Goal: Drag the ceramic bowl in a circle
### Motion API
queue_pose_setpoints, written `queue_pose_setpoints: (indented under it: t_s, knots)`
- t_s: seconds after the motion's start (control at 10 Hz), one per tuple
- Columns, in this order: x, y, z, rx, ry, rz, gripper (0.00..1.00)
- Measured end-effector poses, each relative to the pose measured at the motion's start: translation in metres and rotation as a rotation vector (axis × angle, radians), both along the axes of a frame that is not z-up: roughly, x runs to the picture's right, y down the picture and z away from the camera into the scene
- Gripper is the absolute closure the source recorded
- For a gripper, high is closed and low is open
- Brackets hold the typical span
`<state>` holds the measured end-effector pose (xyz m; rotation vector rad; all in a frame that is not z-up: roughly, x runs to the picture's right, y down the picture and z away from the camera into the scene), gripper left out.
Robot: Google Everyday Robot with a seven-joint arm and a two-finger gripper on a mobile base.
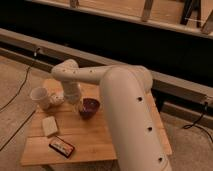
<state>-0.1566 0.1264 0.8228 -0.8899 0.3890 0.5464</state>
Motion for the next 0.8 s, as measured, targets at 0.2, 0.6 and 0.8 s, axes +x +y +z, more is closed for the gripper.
queue_pose_setpoints:
  t_s: [0.2, 0.6, 0.8]
  knots:
    - [0.001, -0.014, 0.013, 0.031, 0.011, -0.002, 1.0]
    - [-0.003, -0.041, 0.027, 0.071, 0.037, 0.0, 1.0]
    - [-0.002, -0.044, 0.028, 0.069, 0.06, 0.017, 1.0]
